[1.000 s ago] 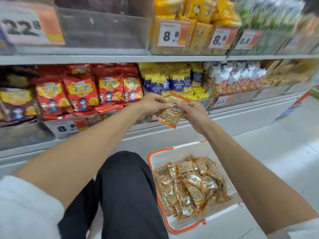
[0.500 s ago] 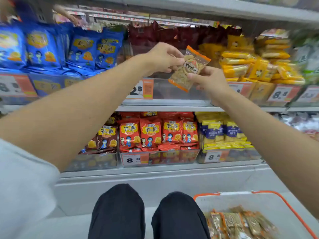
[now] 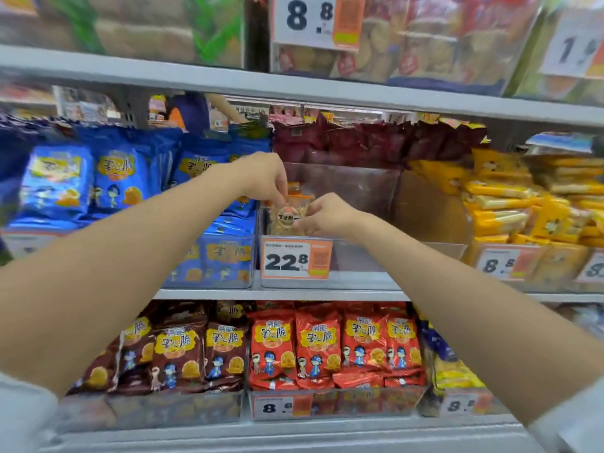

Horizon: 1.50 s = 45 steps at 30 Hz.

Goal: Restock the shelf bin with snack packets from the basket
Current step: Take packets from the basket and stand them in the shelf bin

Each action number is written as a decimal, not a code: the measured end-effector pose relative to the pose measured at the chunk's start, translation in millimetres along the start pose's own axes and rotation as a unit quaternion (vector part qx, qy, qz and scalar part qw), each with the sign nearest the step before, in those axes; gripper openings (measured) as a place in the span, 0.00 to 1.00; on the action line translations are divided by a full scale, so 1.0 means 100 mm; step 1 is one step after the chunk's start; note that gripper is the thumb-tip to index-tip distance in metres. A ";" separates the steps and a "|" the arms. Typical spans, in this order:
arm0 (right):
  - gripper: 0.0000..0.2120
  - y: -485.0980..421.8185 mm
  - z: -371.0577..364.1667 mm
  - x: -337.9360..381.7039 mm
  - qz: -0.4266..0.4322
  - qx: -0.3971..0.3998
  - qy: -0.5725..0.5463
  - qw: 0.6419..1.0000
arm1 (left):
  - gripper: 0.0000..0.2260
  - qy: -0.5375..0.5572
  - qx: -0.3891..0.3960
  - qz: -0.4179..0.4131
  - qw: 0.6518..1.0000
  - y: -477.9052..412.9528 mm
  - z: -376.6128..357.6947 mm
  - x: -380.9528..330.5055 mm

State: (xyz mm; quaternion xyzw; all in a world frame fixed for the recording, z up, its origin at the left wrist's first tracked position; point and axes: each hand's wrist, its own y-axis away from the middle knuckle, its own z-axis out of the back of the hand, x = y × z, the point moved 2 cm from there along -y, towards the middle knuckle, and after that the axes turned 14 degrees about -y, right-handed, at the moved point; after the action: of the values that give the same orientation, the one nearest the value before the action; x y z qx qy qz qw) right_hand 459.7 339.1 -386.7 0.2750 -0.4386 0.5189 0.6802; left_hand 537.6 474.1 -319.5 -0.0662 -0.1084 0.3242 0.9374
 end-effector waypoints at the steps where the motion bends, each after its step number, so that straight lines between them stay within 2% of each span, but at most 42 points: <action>1: 0.12 -0.03 -0.04 0.01 -0.010 0.012 0.021 1.000 | 0.04 -0.017 0.010 -0.001 1.000 -0.03 -0.02 0.00; 3: 0.10 -0.09 -0.09 0.02 -0.036 0.023 0.084 0.996 | 0.07 -0.039 0.033 -0.007 0.999 -0.07 -0.04 -0.01; 5: 0.13 -0.13 -0.14 0.02 -0.058 0.022 0.143 0.988 | 0.07 -0.060 0.052 -0.017 0.997 -0.11 -0.06 -0.04; 8: 0.12 -0.20 -0.18 -0.01 -0.087 0.030 0.173 0.981 | 0.07 -0.086 0.059 -0.019 0.994 -0.13 -0.07 -0.06; 16: 0.24 -0.19 -0.09 -0.08 -0.136 0.002 0.096 0.986 | 0.07 -0.073 0.024 -0.005 0.997 -0.09 -0.12 -0.04; 22: 0.18 -0.14 -0.10 -0.06 -0.167 0.018 0.026 0.985 | 0.07 -0.059 0.014 -0.002 0.998 -0.05 -0.11 -0.05; 26: 0.11 -0.09 -0.09 -0.05 -0.190 0.030 -0.015 0.981 | 0.07 -0.033 0.006 0.007 0.999 -0.03 -0.13 -0.05; 29: 0.16 -0.02 -0.07 -0.01 -0.157 -0.001 -0.002 0.988 | 0.06 0.004 -0.015 0.018 1.000 0.02 -0.12 -0.06; 32: 0.13 -0.01 -0.04 0.01 -0.112 -0.069 -0.028 0.991 | 0.05 0.038 -0.046 0.036 0.998 0.08 -0.15 -0.07; 36: 0.10 0.14 0.17 0.03 0.044 -0.187 -0.028 0.981 | 0.04 0.083 -0.112 0.065 0.988 0.19 -0.17 -0.16; 40: 0.09 0.61 0.38 -0.11 0.172 -0.252 -0.030 0.952 | 0.07 0.167 -0.177 0.075 0.967 0.31 -0.17 -0.56; 45: 0.05 1.22 0.63 -0.59 0.229 -0.313 -0.005 0.921 | 0.09 0.195 -0.118 -0.003 0.974 0.40 -0.30 -1.36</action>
State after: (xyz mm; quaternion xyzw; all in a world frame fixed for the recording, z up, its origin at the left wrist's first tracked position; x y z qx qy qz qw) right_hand 319.4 297.2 -419.3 -0.0578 -0.6335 0.4952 0.5917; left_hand 416.4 419.2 -377.8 -0.2382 0.0391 0.2872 0.9270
